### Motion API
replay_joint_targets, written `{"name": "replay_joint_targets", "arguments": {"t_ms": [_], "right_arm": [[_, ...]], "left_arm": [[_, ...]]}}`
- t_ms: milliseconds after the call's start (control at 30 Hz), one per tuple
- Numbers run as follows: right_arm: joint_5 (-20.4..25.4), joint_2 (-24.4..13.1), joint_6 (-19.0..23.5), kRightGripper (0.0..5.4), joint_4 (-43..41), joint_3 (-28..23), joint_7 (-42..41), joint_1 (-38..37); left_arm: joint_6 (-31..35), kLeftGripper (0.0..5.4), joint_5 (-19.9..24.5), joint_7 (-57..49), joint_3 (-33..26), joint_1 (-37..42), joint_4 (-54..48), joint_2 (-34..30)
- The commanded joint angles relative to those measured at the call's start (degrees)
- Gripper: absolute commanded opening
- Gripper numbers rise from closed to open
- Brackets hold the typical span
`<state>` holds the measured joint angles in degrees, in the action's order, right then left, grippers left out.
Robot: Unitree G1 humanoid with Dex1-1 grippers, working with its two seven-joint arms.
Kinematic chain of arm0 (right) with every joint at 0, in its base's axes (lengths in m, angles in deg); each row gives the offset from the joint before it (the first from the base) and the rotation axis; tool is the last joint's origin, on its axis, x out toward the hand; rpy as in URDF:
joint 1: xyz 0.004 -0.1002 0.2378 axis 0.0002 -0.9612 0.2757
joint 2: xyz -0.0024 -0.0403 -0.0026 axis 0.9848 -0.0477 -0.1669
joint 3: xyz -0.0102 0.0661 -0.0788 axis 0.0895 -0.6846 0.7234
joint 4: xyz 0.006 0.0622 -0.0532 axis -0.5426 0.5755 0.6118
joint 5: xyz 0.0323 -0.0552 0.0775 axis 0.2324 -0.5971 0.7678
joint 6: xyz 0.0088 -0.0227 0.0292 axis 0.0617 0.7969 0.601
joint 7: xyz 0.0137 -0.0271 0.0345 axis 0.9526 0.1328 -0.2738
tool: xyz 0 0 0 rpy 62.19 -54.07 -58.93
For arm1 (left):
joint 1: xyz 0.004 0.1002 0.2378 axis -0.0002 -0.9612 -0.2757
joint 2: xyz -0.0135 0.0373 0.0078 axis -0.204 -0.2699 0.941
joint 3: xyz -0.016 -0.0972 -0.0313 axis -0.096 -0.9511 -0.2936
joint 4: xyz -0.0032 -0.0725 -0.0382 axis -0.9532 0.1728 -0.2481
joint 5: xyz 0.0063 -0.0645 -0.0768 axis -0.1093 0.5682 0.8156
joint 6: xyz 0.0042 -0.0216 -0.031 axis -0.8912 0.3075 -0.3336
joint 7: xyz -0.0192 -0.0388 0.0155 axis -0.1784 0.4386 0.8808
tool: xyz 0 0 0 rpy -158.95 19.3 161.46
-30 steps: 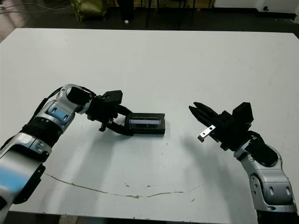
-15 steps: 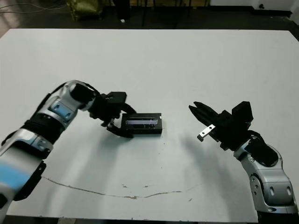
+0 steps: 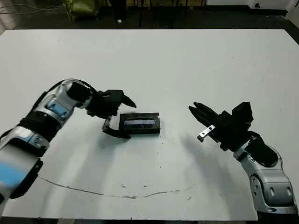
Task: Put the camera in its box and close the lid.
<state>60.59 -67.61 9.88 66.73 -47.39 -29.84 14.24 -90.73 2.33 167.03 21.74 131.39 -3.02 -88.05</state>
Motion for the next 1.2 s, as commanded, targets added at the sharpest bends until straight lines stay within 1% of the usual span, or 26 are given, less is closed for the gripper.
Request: {"name": "replay_joint_targets", "arguments": {"t_ms": [33, 67, 133, 233, 367, 400, 500, 567, 633, 733, 800, 833, 933, 1000, 1067, 1133, 1200], "right_arm": [[-0.28, -0.81, 1.18, 0.00, 0.20, -0.24, 0.12, -0.74], [-0.50, -0.96, 1.30, 0.00, 0.06, -0.15, 0.22, -0.74], [-0.69, -0.81, 0.15, 0.00, 0.54, -0.11, -0.25, -0.69], [-0.47, -0.30, -1.03, 0.00, 1.26, -0.20, -0.74, -0.69], [-0.10, -0.55, 1.27, 0.00, 0.33, -0.18, 0.25, -0.77], [0.08, -0.44, 1.28, 0.00, 0.43, -0.25, 0.19, -0.76], [0.05, -0.23, -0.03, 0.00, 1.29, -0.31, -0.41, -0.70], [0.09, -0.38, 0.56, 0.00, 0.84, -0.32, -0.16, -0.79], [-0.41, -0.68, 1.16, 0.00, 0.05, -0.23, 0.49, -1.00], [-0.18, -0.64, 1.82, 0.00, -0.50, -0.24, 0.78, -1.06], [0.25, -0.86, 3.55, 0.00, -1.08, -0.23, 1.15, -0.87], [0.15, -0.92, 3.68, 0.00, -1.08, -0.20, 1.08, -0.78], [0.14, -0.45, 2.00, 0.00, 0.06, -0.29, 0.03, -0.52], [-0.20, -0.10, 0.24, 0.00, 1.51, -0.23, -0.66, -0.35], [-0.05, 0.14, -0.01, 0.00, 2.03, -0.24, -0.64, -0.33], [-0.10, 0.17, -0.02, 0.00, 1.84, -0.16, -0.47, -0.36], [-0.31, 0.34, -1.32, 0.00, 2.20, -0.07, -0.91, -0.30]], "left_arm": [[0.88, 5.37, -2.29, 0.89, 1.26, -5.33, 1.65, -2.38], [1.22, 5.37, -1.84, 1.12, 0.84, -5.54, 1.49, -2.77], [0.69, 5.37, -1.08, 1.28, 0.12, -5.97, 0.70, -3.70], [0.55, 5.37, 1.33, 1.92, -2.15, -6.89, 0.34, -4.55], [-0.59, 5.37, 2.62, 2.36, -3.75, -7.79, -1.12, -6.29], [-1.14, 5.37, 2.88, 2.44, -4.07, -8.05, -1.54, -6.80], [-3.86, 5.37, 2.16, 1.92, -4.28, -8.81, -3.37, -8.93], [-4.87, 5.37, 1.07, 1.60, -3.90, -8.95, -4.61, -10.54], [-4.51, 5.37, 0.58, 1.42, -4.03, -9.01, -5.73, -12.08], [-3.31, 5.37, 2.85, 0.63, -6.84, -9.84, -6.46, -13.83], [-0.48, 5.37, 2.76, -3.73, -9.19, -11.19, -8.73, -15.15], [0.39, 5.37, 2.62, -6.58, -10.51, -12.15, -10.29, -15.58], [5.58, 4.96, 3.66, -17.51, -15.70, -16.65, -17.74, -14.63], [8.65, 4.52, 6.00, -24.39, -19.67, -20.30, -23.70, -12.31], [11.31, 4.03, 9.47, -29.48, -22.83, -23.59, -29.82, -9.40], [15.19, 3.53, 11.93, -34.23, -24.35, -26.66, -37.58, -6.25], [18.95, 3.00, 13.65, -38.27, -24.69, -29.09, -44.62, -3.19]]}}
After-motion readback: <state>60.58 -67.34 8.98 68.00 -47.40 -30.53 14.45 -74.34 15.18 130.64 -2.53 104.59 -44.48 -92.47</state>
